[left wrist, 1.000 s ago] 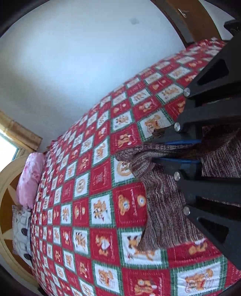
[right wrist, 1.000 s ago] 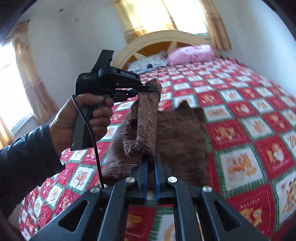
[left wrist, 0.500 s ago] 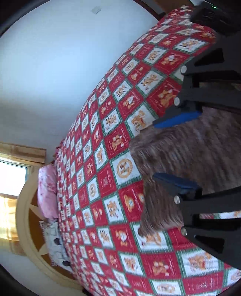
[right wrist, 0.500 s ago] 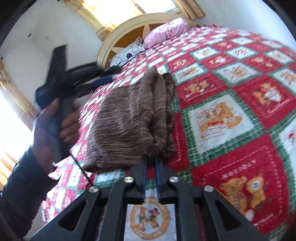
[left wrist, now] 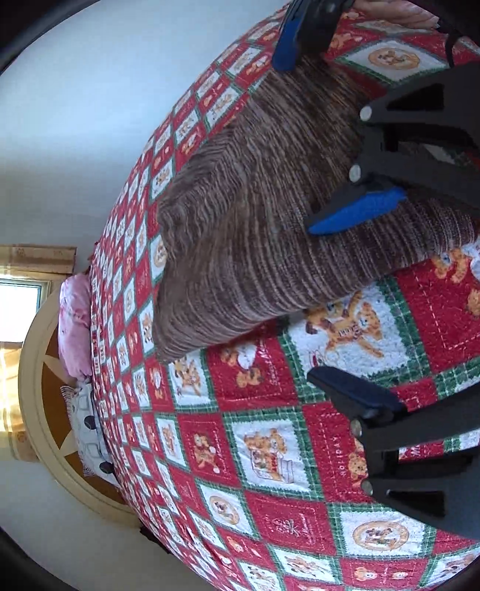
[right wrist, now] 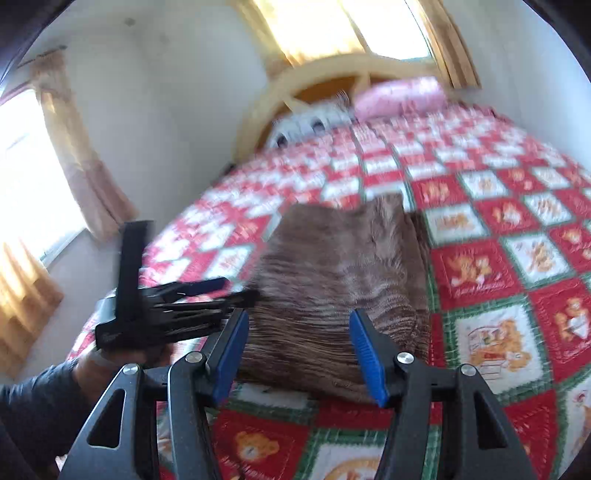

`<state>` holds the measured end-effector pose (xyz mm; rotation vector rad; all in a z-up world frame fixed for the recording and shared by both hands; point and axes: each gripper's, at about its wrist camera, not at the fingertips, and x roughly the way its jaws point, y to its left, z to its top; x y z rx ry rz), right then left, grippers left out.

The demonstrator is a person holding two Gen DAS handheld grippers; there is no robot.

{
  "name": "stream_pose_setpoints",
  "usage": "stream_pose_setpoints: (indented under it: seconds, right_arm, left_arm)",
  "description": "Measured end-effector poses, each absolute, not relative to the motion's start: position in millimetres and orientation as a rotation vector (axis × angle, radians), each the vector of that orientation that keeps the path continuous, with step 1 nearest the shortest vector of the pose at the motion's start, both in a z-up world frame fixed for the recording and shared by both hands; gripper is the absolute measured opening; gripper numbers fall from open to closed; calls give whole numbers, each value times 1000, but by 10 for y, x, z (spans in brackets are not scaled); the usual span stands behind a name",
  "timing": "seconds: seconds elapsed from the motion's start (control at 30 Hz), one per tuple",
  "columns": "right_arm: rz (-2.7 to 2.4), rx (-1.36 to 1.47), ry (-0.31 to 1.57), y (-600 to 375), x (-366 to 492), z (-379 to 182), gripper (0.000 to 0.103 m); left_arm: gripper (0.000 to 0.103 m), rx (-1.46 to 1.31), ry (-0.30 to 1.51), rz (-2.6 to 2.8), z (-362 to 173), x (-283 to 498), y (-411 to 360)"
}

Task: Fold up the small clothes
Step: 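Open both grippers to release the folded sweater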

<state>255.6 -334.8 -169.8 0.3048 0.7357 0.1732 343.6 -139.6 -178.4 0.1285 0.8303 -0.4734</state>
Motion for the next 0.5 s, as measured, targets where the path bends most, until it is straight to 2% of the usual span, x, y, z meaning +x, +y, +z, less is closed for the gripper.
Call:
stream_pose_setpoints:
  seconds: [0.03, 0.1, 0.33, 0.5]
  right_arm:
    - [142, 305, 811, -3365, 2643, -1829, 58]
    - [134, 319, 863, -3430, 2711, -1993, 58]
    - [142, 223, 885, -3350, 2679, -1855, 58]
    - [83, 132, 777, -3277, 2709, -1456, 58]
  left_arm:
    - [90, 128, 835, -475, -1812, 3438, -1393]
    - [95, 92, 845, -484, -1875, 3435, -1343]
    - [100, -33, 897, -537, -1979, 3492, -1167]
    - [103, -13, 886, -532, -1984, 3439, -1203]
